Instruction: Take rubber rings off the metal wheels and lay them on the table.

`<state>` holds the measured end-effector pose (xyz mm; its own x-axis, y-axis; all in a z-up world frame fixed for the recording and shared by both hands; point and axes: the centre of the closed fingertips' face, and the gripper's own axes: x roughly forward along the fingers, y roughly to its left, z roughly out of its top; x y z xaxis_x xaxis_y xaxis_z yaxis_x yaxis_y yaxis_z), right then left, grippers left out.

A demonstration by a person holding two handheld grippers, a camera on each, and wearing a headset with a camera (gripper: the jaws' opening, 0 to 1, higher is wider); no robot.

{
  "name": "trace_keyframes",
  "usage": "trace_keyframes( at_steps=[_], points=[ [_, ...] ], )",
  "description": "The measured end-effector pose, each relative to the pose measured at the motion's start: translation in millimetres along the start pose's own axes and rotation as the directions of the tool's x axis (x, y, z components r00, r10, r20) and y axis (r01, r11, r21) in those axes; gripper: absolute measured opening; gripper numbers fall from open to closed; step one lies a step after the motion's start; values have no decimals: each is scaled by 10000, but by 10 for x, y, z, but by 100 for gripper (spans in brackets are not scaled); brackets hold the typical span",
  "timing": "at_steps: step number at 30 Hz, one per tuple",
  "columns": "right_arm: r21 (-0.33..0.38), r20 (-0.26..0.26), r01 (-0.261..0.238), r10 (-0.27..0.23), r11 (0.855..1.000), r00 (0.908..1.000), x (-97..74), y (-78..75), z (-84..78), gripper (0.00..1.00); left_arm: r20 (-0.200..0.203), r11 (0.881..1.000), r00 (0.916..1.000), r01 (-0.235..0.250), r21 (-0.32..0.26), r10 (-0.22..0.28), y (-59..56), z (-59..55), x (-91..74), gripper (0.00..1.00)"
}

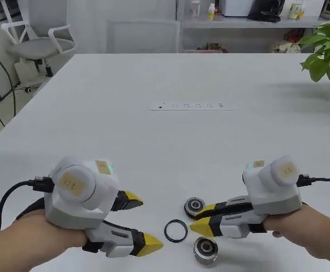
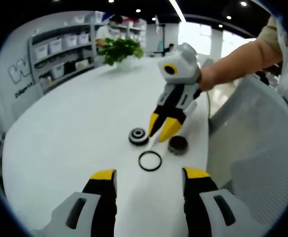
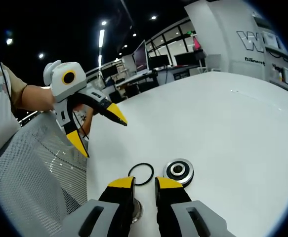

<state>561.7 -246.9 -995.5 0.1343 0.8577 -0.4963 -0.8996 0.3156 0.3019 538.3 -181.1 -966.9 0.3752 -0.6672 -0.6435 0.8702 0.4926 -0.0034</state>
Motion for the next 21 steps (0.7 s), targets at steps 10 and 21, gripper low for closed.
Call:
trace_keyframes(
  at_steps=[10, 21],
  points=[
    [99, 454, 569, -573, 9983, 9973, -160, -176, 62, 16, -182, 9998, 9998, -48, 190, 51, 130, 37, 116, 52],
    [-107, 600, 1193, -1185, 9928, 9911, -223, -385, 34, 20, -153, 9998, 9999, -69, 160, 72, 265, 133, 274, 51]
  ],
)
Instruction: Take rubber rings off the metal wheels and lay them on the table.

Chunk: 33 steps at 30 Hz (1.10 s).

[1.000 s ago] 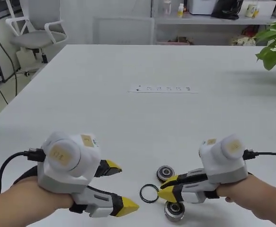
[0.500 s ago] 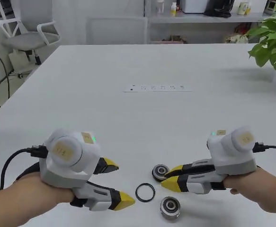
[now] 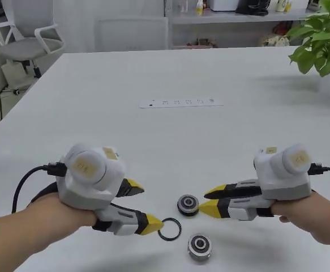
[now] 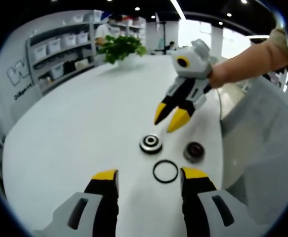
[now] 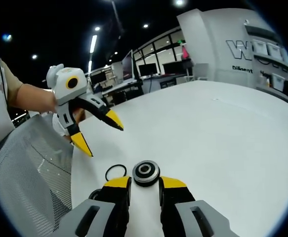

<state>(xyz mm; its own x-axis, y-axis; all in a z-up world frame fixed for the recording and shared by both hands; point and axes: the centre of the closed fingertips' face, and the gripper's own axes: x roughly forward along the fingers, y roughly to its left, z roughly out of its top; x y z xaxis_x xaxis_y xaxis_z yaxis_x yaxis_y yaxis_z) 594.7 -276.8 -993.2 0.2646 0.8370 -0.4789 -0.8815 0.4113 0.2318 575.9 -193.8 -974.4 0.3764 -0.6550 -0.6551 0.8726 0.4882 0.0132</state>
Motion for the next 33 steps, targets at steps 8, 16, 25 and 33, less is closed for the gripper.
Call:
trace_keyframes(
  at_steps=[8, 16, 25, 33],
  points=[
    [-205, -212, 157, -161, 9997, 9996, 24, -63, -98, 20, -165, 10000, 9998, 69, 22, -69, 35, -3, 174, 48],
    [-395, -314, 146, -159, 9991, 9994, 85, -53, -139, 22, -180, 9996, 9994, 293, 10, -292, 0, 48, 328, 46],
    [-421, -271, 76, -88, 9991, 9996, 104, -41, -136, 24, -211, 9988, 9986, 487, 85, -485, -59, 96, 487, 43],
    [-408, -222, 9, -18, 9992, 9998, 87, -24, -144, 24, -59, 9980, 9982, 602, 180, -601, -98, 199, 575, 40]
  ],
)
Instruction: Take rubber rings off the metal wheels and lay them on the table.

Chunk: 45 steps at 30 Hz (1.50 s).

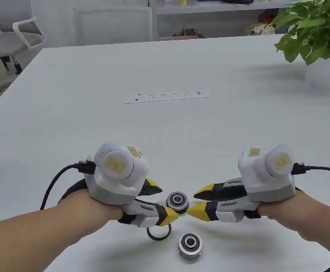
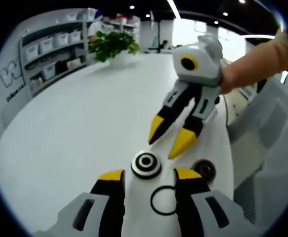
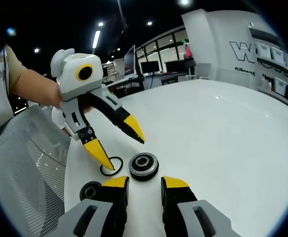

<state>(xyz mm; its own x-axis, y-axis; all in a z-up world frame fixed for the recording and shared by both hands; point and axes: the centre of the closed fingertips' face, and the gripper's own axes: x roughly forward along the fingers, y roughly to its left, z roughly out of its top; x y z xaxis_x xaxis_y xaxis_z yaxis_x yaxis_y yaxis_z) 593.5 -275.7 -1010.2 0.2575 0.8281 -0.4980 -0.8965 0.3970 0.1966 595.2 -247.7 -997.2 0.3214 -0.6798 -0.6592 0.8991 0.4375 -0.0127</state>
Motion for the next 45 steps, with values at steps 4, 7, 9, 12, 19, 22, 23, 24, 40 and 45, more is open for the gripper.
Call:
trace_keyframes(
  at_steps=[4, 7, 9, 12, 19, 22, 23, 24, 40, 45],
  points=[
    [49, 22, -6, 6, 10000, 10000, -8, 6, -16, 24, 28, 9999, 9999, 126, 4, -126, -17, 33, 46, 36],
    [117, 62, 7, -8, 9999, 10000, -13, -2, -24, 24, -4, 9998, 10000, 87, 151, -87, -11, 44, 80, 31],
    [124, 88, 14, -15, 9999, 10000, -20, -2, -26, 24, 42, 9999, 10000, 43, 104, -43, 12, 55, 99, 31],
    [140, 84, 16, -17, 9999, 10000, -28, -6, -36, 24, -7, 9999, 10000, 79, 146, -79, 3, 56, 123, 29],
    [170, 138, 57, -60, 9998, 9999, -37, -21, -39, 24, -77, 9996, 10000, 55, 292, -52, 14, 51, 158, 18],
    [164, 149, 52, -54, 9999, 9999, -31, -22, -40, 24, -45, 9996, 10000, 43, 264, -41, 21, 58, 169, 17],
    [161, 152, 44, -47, 9999, 9999, -28, -21, -40, 24, -40, 9996, 10000, 36, 275, -34, 26, 57, 175, 17],
    [156, 163, 40, -43, 9999, 9999, -21, -21, -36, 24, -38, 9994, 10000, -2, 338, 3, 31, 57, 179, 17],
    [-636, 182, 76, -64, 9979, 9998, 173, 29, 59, 29, 27, 9993, 9995, -300, 212, 299, 68, 69, 184, 14],
    [-912, 189, 173, -156, 9957, 9997, 245, 23, 83, 30, 29, 9992, 9994, -342, 204, 341, 75, 71, 189, 13]
  ],
)
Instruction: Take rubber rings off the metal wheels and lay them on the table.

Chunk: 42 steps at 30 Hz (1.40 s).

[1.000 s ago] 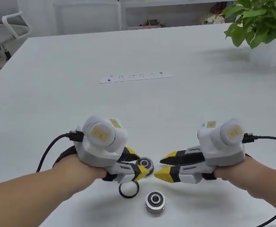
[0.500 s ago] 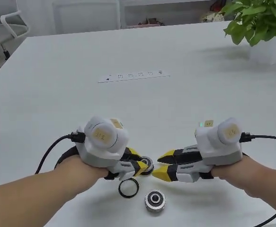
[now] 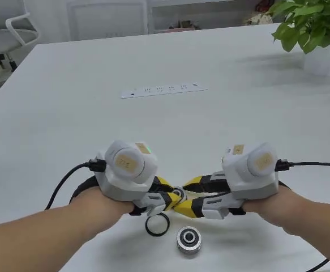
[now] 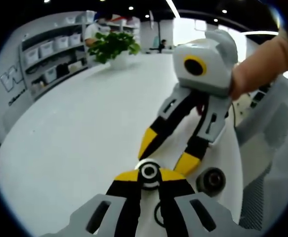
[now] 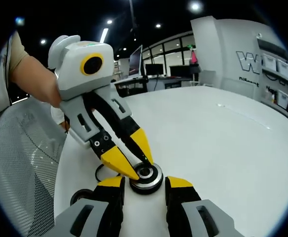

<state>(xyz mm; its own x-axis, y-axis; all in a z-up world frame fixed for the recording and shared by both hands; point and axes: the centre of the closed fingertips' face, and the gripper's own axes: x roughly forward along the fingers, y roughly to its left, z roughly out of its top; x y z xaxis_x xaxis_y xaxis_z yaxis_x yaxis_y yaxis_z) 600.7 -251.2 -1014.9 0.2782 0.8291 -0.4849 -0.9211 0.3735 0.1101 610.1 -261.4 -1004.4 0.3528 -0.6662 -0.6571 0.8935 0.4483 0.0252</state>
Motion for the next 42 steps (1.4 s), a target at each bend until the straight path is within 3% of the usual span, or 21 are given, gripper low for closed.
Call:
trace_keyframes(
  at_steps=[6, 12, 39, 42],
  points=[
    [-662, -338, 146, -169, 9977, 9993, 63, 1, -26, 29, 21, 10000, 10000, -49, -19, 49, 4, 3, 0, 13],
    [-769, -323, 281, -306, 9966, 9990, 10, -20, -34, 25, 63, 10000, 10000, -76, -20, 76, -3, 5, -1, 13],
    [294, -173, 381, -376, 9988, 9991, -125, -14, -118, 9, 135, 9997, 9997, -205, -103, 207, -15, -5, -2, 13],
    [373, -246, 509, -500, 9980, 9984, -154, -50, -138, 1, 133, 9997, 9997, -212, -90, 213, -17, -7, -4, 13]
  ],
)
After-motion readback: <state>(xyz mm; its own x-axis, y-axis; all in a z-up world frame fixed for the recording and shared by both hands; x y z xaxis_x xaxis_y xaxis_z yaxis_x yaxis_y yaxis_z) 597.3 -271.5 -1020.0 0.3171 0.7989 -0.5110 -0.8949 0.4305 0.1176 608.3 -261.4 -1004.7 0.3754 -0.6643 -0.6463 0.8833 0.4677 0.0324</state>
